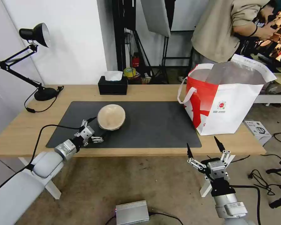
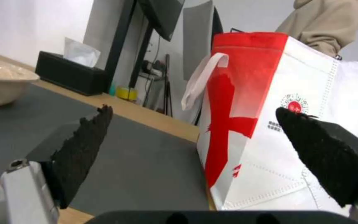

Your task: Pick up the trash from the table and place it into the takeout bag.

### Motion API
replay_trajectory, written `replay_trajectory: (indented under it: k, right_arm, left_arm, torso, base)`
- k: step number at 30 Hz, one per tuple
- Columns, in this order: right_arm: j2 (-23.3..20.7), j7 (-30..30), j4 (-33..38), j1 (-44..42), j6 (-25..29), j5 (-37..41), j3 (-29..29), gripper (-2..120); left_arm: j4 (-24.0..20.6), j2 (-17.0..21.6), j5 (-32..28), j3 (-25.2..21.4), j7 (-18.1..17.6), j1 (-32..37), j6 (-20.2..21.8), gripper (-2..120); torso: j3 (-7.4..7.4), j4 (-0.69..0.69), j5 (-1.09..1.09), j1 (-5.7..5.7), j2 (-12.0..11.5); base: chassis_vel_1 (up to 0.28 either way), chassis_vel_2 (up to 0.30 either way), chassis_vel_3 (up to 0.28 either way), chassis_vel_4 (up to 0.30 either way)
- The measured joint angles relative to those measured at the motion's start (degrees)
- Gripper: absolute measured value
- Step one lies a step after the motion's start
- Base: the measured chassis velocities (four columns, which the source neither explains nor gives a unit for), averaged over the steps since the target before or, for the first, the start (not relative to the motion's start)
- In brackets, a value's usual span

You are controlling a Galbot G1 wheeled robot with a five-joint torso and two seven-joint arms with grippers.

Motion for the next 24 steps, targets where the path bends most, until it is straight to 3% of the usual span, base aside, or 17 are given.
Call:
replay_trajectory:
  k: [11,13,16,20,24]
  right_arm:
    - [0.0,0.0,0.0,0.0,0.0,0.0,0.0,100]
    - [0.0,0.0,0.0,0.0,0.0,0.0,0.0,100]
    - [0.0,0.0,0.0,0.0,0.0,0.0,0.0,100]
    - [0.0,0.0,0.0,0.0,0.0,0.0,0.0,100]
    - [0.0,0.0,0.0,0.0,0.0,0.0,0.0,100]
  left_arm:
    - [0.92,-0.35,0.0,0.95,0.06,-0.94,-1.15,33]
    - [0.94,-0.34,0.0,0.95,0.08,-0.92,-1.22,32]
    - [1.02,-0.33,0.01,0.92,0.21,-0.8,-1.49,15]
    - [1.02,-0.42,0.06,0.7,0.3,-0.32,-1.65,3]
    - [0.81,-0.51,0.15,0.43,0.35,0.48,-1.92,0]
  torso:
    - [0.0,0.0,0.0,0.0,0.0]
    - [0.0,0.0,0.0,0.0,0.0]
    - [0.0,0.0,0.0,0.0,0.0]
    - [0.0,0.0,0.0,0.0,0.0]
    - [0.0,0.0,0.0,0.0,0.0]
  base:
    - [0.0,0.0,0.0,0.0]
    - [0.0,0.0,0.0,0.0]
    - [0.0,0.0,0.0,0.0]
    - [0.0,0.0,0.0,0.0]
    - [0.0,0.0,0.0,0.0]
